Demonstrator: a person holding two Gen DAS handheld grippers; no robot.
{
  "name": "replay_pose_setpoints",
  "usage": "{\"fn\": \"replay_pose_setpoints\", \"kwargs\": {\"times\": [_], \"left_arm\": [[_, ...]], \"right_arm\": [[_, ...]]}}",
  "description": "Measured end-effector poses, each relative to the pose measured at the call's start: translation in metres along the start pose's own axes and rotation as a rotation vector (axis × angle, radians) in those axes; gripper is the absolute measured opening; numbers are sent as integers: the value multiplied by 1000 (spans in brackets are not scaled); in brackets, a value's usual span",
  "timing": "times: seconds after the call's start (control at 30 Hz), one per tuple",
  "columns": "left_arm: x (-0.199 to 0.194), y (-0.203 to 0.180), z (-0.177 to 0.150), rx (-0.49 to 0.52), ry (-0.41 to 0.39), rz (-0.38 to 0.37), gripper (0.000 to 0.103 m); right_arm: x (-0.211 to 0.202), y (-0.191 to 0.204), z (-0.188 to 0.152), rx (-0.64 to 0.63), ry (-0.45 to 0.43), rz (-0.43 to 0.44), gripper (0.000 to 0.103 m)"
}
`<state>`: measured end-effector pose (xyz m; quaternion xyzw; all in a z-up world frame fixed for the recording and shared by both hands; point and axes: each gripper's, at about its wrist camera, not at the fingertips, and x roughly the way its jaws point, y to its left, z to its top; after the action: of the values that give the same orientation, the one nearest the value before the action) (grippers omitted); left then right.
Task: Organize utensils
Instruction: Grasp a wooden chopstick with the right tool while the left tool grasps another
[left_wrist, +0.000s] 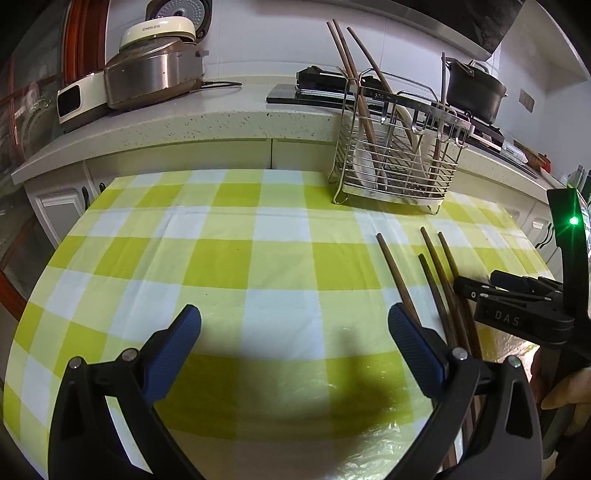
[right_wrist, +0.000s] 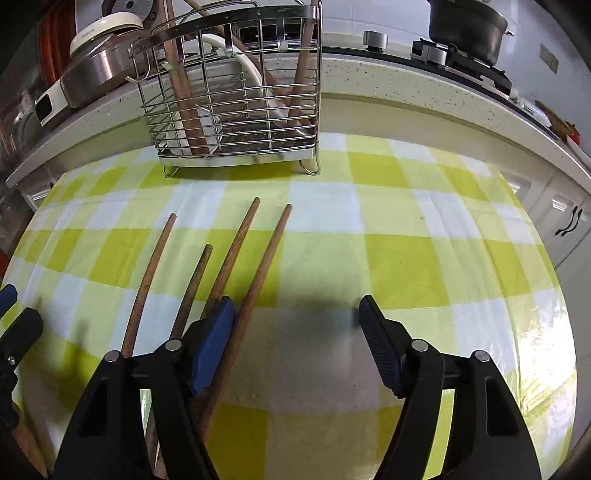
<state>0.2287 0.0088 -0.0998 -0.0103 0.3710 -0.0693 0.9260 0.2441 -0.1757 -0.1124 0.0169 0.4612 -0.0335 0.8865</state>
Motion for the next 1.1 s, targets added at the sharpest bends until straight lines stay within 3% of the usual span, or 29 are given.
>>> {"fn": "replay_pose_setpoints", "kwargs": {"times": [0.23, 0.37, 0.47, 0.8, 1.1], "left_arm": [[2, -6, 0, 1, 9, -11, 98], [5, -14, -2, 15, 18, -8, 98], [7, -21, -4, 30, 23, -3, 98], [33, -56, 9, 48, 53, -9, 97], [63, -75, 14, 60, 153, -10, 63]], "right_arm": [[1, 15, 6, -38, 7, 7, 40], [-1, 17, 2, -36, -12, 24, 31], [-4, 13, -2, -31, -27, 20, 12], [-19, -21, -18, -7, -32, 59, 8], [-24, -42, -28, 2, -29, 109, 8]]}}
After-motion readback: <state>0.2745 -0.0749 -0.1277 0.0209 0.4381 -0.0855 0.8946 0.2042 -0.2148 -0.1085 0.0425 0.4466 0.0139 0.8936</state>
